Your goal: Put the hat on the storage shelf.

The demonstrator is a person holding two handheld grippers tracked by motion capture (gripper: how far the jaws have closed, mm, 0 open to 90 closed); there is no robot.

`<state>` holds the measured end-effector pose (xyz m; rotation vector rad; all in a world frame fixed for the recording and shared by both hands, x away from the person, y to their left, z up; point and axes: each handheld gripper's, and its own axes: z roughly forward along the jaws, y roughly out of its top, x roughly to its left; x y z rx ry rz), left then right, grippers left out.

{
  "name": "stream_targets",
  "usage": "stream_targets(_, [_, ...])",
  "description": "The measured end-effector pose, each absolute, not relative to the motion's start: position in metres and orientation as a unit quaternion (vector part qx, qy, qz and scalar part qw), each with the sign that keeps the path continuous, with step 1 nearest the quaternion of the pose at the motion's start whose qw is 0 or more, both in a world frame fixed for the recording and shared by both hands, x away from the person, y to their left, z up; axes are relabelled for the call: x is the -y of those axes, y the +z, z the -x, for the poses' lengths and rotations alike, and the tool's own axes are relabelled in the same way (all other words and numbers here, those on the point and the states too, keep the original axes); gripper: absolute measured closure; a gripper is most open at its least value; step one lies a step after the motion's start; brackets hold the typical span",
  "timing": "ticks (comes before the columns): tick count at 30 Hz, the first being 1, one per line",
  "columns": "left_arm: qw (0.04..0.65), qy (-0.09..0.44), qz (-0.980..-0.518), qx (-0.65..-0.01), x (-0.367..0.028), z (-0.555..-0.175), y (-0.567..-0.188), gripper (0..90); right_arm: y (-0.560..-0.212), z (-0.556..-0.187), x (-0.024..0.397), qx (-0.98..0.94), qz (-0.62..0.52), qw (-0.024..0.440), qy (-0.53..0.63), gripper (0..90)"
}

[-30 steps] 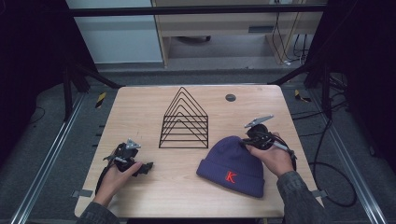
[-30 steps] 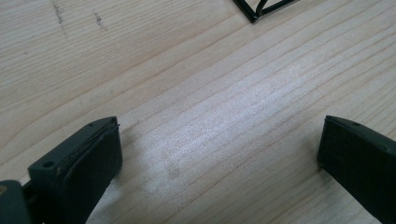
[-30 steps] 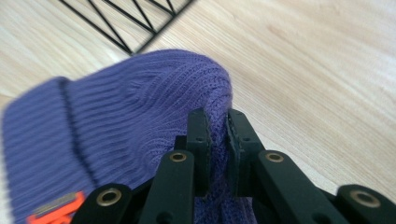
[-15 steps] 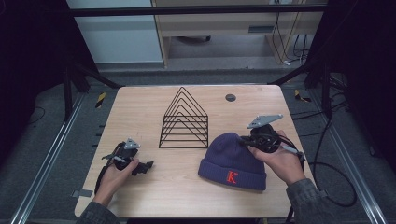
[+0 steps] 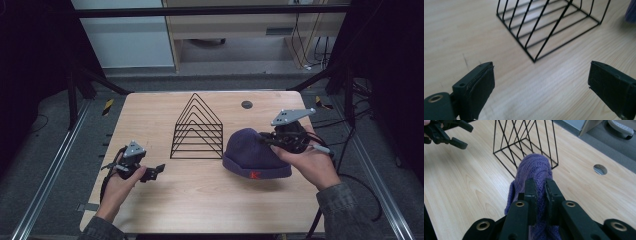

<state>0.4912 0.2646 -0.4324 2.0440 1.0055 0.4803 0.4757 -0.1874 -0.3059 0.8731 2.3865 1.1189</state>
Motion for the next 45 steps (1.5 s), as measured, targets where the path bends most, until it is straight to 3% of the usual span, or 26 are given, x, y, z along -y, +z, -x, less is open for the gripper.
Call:
stream_targets(9, [0.408, 0.215, -0.812, -0.357, -0.251, -0.516, -0.354, 6.9, -0.267, -0.492, 0.193, -0.843, -0.305, 0.188, 0.400, 81.9])
stream_targets(21, [0.407, 0.233, -0.801, -0.371, -0.262, -0.537, -0.311, 7.8, -0.227, -0.503, 0.201, -0.816, -0.286, 0.212, 0.456, 81.9])
stream_targets(35, [0.416, 0.218, -0.799, -0.375, -0.259, -0.572, -0.297, 9.5, -0.190, -0.520, 0.187, -0.801, -0.283, 0.242, 0.469, 81.9])
stream_targets(45, [0.426, 0.211, -0.802, -0.361, -0.248, -0.567, -0.294, 9.9, -0.171, -0.528, 0.170, -0.789, -0.279, 0.250, 0.487, 81.9])
